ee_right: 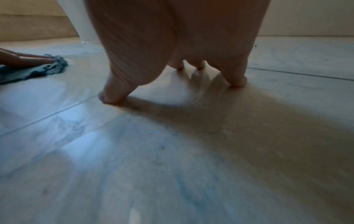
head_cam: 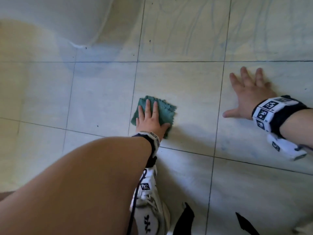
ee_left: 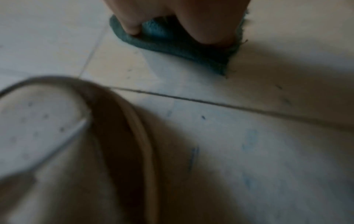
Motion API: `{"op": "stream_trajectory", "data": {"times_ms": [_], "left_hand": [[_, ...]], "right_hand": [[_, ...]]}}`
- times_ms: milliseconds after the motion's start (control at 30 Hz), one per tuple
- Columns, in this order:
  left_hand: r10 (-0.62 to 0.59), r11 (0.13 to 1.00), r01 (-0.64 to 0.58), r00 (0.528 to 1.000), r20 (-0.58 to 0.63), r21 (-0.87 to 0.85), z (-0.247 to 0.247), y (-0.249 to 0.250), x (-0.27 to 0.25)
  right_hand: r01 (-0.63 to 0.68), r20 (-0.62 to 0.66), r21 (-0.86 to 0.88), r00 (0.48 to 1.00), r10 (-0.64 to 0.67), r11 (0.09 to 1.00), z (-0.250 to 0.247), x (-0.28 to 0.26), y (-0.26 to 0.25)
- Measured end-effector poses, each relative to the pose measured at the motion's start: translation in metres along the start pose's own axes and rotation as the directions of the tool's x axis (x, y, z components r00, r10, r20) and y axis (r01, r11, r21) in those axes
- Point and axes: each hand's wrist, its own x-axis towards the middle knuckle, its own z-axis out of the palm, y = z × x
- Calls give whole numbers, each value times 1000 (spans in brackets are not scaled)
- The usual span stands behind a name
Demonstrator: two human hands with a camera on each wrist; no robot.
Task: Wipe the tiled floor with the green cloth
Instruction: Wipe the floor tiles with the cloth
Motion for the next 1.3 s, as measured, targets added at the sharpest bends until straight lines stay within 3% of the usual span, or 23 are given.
{"op": "stream_trajectory", "data": {"times_ms": [100, 200, 233, 300, 400, 533, 633, 800, 900, 967, 1100, 1200, 1300], "left_hand": [[-197, 976, 194, 980, -26, -96, -2, -3, 10], [-244, 963, 238, 969, -35, -128, -13, 14, 23], [-196, 977, 191, 980, -42, -99, -18, 23, 27], [13, 1000, -12, 1000, -26, 7, -24, 54, 30], [336, 929, -341, 940, 56, 145, -11, 109, 21], [458, 857, -464, 885, 79, 223, -5, 126, 33], [473, 847, -470, 879, 51, 247, -24, 113, 56], [243, 967, -234, 966, -90, 96, -72, 62, 103], [60, 998, -58, 989, -139, 21, -91, 18, 129], [-103, 994, 95, 981, -161, -59, -100, -8, 142], [-409, 905, 382, 903, -131, -188, -126, -43, 163], [-434, 892, 405, 892, -127, -199, -131, -40, 170], [-289, 953, 264, 940, -180, -152, -120, -6, 160]], "right_hand": [[19, -4, 7, 1000, -19, 1000, 0, 0, -6], [61, -11, 3, 998, -61, 998, 3, -2, -12], [71, -9, 7, 997, -71, 997, 5, -4, -16], [76, -18, 16, 997, -75, 997, 11, -7, -23], [68, -47, 58, 997, -66, 996, 15, -6, -25], [70, -36, 45, 997, -69, 997, 10, 0, -22], [55, -19, 4, 998, -55, 998, 8, 8, -27], [89, 0, -53, 996, -90, 995, 0, 22, -39], [83, -2, -83, 997, -83, 993, -1, 28, -44], [76, 8, -66, 997, -76, 995, -4, 30, -50], [59, 8, -36, 998, -58, 998, -6, 34, -57], [68, -10, -6, 998, -68, 998, -4, 34, -57], [88, -24, -5, 996, -89, 996, -4, 35, -58]]}}
